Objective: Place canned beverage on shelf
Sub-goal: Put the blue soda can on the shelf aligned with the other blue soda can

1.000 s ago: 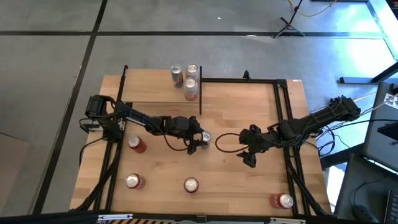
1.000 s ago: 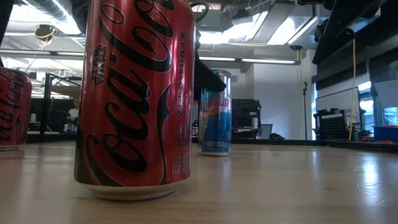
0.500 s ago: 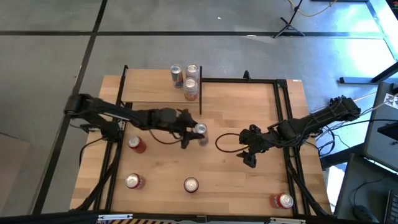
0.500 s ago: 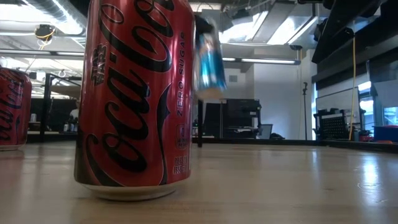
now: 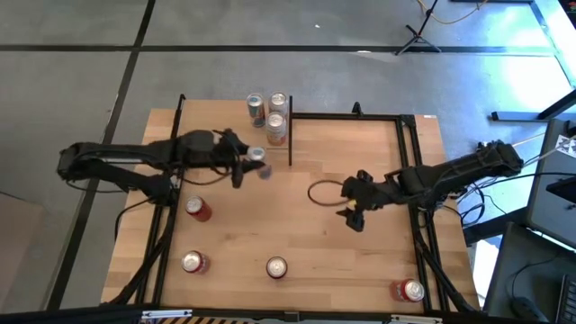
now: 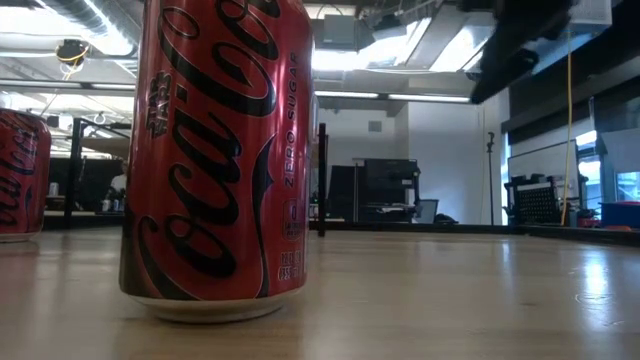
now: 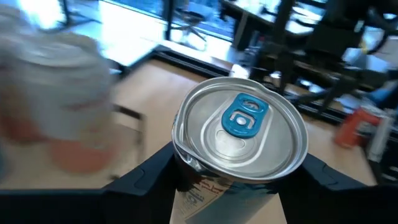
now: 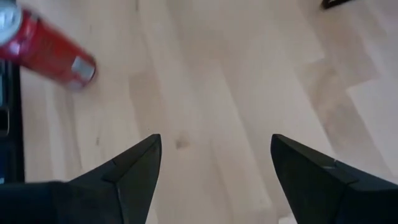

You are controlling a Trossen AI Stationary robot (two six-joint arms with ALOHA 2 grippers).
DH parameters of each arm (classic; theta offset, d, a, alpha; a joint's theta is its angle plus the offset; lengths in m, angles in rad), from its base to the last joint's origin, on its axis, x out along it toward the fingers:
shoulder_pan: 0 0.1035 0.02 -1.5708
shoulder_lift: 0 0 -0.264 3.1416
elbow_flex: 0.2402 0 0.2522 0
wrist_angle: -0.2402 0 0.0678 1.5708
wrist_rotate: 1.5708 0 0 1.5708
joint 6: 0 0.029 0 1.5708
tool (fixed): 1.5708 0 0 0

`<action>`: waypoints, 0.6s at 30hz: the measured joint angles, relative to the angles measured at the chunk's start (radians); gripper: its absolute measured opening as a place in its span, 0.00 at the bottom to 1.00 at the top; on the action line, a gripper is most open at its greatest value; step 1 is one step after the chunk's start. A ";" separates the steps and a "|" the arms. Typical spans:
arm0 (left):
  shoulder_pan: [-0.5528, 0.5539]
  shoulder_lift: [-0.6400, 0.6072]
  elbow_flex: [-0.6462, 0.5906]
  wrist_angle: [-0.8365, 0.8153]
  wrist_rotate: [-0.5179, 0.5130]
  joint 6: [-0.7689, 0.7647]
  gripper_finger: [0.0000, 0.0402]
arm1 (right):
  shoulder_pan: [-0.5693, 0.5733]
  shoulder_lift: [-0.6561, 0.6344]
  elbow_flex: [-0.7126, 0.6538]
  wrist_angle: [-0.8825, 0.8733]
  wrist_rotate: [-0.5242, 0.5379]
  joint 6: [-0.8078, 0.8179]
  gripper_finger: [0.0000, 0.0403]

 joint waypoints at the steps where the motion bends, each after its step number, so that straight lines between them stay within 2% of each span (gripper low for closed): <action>1: 0.019 -0.020 0.000 -0.014 -0.003 0.010 0.49 | -0.019 0.000 0.000 0.012 0.000 -0.005 0.72; 5: 0.112 -0.087 0.000 -0.046 0.039 0.057 0.49 | -0.096 -0.001 0.000 0.065 -0.019 -0.017 0.72; 13: 0.368 -0.096 0.000 -0.071 0.315 0.134 0.49 | -0.198 -0.001 0.000 0.165 -0.095 0.009 0.72; 18: 0.503 -0.096 0.030 -0.113 0.420 0.184 0.49 | -0.201 -0.001 0.000 0.197 -0.094 0.014 0.72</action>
